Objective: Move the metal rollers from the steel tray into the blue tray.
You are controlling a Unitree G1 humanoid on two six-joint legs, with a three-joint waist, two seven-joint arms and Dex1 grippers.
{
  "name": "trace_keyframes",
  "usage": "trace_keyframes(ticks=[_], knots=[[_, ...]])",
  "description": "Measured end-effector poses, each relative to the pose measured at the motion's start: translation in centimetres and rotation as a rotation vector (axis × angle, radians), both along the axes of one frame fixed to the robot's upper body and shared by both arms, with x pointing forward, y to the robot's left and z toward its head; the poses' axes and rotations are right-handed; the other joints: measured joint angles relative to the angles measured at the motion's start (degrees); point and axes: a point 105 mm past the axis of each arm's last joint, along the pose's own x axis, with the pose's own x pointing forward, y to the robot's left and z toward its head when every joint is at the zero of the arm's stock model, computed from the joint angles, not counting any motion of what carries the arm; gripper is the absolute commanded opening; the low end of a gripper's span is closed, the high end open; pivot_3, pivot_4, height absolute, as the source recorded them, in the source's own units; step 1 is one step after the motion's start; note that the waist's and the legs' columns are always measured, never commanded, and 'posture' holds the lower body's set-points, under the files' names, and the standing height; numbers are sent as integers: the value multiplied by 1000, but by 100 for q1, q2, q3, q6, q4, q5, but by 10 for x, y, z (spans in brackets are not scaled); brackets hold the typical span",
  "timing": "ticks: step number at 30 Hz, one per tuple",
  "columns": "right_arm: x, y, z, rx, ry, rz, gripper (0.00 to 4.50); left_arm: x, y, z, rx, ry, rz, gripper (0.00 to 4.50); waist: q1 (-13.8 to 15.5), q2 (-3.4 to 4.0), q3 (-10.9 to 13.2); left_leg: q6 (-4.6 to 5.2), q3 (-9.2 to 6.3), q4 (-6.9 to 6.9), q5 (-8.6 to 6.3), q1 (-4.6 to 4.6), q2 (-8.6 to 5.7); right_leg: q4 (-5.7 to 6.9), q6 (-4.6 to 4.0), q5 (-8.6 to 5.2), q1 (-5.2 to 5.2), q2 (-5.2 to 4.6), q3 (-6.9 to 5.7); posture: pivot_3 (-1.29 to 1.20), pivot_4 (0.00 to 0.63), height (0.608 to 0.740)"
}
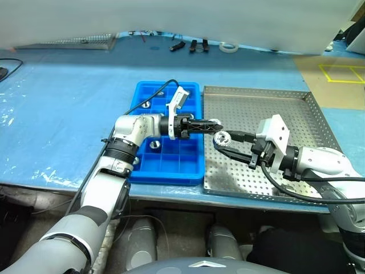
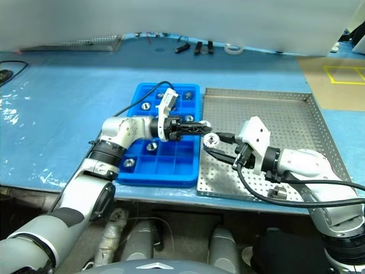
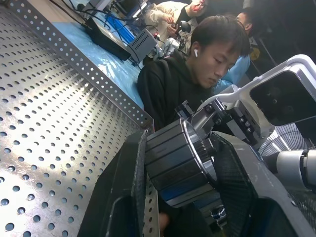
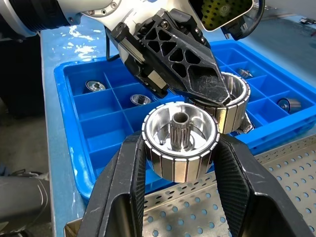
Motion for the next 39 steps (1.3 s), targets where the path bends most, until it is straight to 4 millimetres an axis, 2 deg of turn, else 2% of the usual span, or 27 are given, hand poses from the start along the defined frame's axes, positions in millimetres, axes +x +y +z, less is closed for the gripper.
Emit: trace_keyframes(ticks=[13, 21, 24, 26, 31, 35, 37, 39], knots=[[5, -1, 1, 38, 4, -49, 1618, 6, -2, 5, 13, -29, 32, 1607, 2, 0, 0, 1, 0, 0, -1, -1, 0, -2, 0, 0, 0, 0, 0, -307, 150, 740], [9, 5, 4, 440, 255, -135, 1618, 11, 7, 17, -2, -83, 75, 1607, 10, 0, 0, 10, 4, -4, 5, -3, -1, -3, -1, 0, -5, 0, -1, -301, 150, 740], [16, -10, 8, 508, 272, -230, 1618, 15, 18, 21, 0, -100, 104, 1607, 19, -1, 0, -4, 5, -5, -3, -3, -2, -4, -1, 0, -5, -1, -1, -293, 150, 740], [21, -26, 2, 537, 298, -319, 1618, 21, 31, 24, 2, -111, 148, 1607, 16, -1, 1, -7, 5, -8, -3, -2, -1, -4, 0, 0, -6, 0, -2, -289, 150, 740], [18, -31, -13, 541, 358, -366, 1618, 23, 38, 26, 2, -117, 170, 1607, 34, -1, 1, -12, 5, -23, 0, -4, -2, -15, 0, 0, -7, 0, -4, -281, 150, 740], [24, -41, -37, 426, 338, -450, 1618, 23, 40, 26, 7, -121, 174, 1607, 27, -2, 1, -15, 5, -27, 2, -6, -3, -16, 1, 0, -10, 0, -7, -276, 150, 740], [38, -58, -44, 377, 266, -564, 1618, 19, 40, 27, 9, -127, 163, 1607, 17, -2, 1, -18, 5, -27, 4, -6, -4, -14, 1, 0, -12, -1, -8, -277, 150, 740], [53, -86, -53, 311, 187, -722, 1618, 14, 40, 26, 9, -133, 148, 1607, 9, -2, 2, -20, 6, -28, 5, -6, -4, -12, 1, 0, -14, -1, -7, -277, 150, 740]])
